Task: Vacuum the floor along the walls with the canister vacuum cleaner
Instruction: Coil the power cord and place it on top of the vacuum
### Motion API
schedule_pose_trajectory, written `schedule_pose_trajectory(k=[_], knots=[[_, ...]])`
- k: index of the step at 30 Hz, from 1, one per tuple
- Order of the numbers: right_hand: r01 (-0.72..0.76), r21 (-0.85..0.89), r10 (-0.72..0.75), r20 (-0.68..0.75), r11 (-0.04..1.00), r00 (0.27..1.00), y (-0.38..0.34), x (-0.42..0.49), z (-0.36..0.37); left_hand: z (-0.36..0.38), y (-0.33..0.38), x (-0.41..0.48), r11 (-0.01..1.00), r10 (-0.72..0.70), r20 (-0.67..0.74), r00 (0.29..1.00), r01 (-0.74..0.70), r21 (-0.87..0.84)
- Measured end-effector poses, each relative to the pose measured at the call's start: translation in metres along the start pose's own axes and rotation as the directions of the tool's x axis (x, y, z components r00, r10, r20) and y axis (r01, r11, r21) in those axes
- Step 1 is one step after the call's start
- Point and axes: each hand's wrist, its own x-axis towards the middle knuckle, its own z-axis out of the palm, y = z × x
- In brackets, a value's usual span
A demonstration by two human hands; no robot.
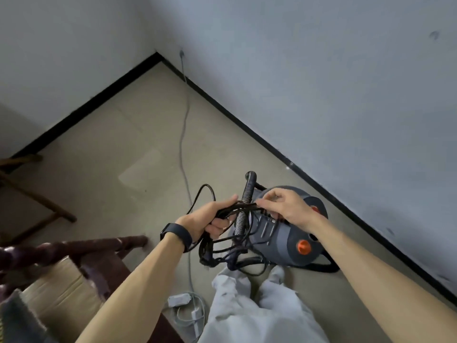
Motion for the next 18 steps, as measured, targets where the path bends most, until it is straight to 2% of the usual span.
schedule_pose_trajectory(k=[1, 3, 5, 8, 10, 12, 15, 18], knots=[[-0.011, 0.022, 0.012, -0.055, 1.000, 0.998, 0.005, -0.002, 0.001, -0.002, 0.003, 0.003, 1.000, -0.015, 0.023, 1.000, 0.014, 0.024], [-0.015, -0.088, -0.003, -0.200, 0.996, 0.980, 0.017, -0.008, 0.006, -0.003, 0.012, 0.009, 0.990, -0.094, 0.071, 0.993, 0.086, 0.112], [0.074, -0.263, -0.145, -0.264, 0.962, 0.953, 0.028, -0.020, 0.015, 0.001, 0.022, 0.016, 0.954, -0.214, 0.162, 0.963, 0.171, 0.245], [0.231, -0.440, -0.312, -0.121, 0.868, 0.942, 0.042, -0.036, 0.025, 0.010, 0.037, 0.029, 0.860, -0.416, 0.285, 0.864, 0.272, 0.431], [0.259, -0.571, -0.365, -0.079, 0.779, 0.928, 0.049, -0.043, 0.024, 0.019, 0.045, 0.040, 0.799, -0.523, 0.309, 0.795, 0.330, 0.503], [0.239, -0.669, -0.359, -0.045, 0.704, 0.932, 0.054, -0.049, 0.020, 0.031, 0.049, 0.048, 0.746, -0.593, 0.319, 0.740, 0.355, 0.563], [0.220, -0.673, -0.327, -0.035, 0.706, 0.944, 0.065, -0.059, 0.007, 0.058, 0.052, 0.058, 0.662, -0.666, 0.321, 0.673, 0.336, 0.670], [0.208, -0.568, -0.314, -0.094, 0.796, 0.945, 0.082, -0.070, -0.002, 0.082, 0.055, 0.067, 0.589, -0.706, 0.274, 0.653, 0.327, 0.739]])
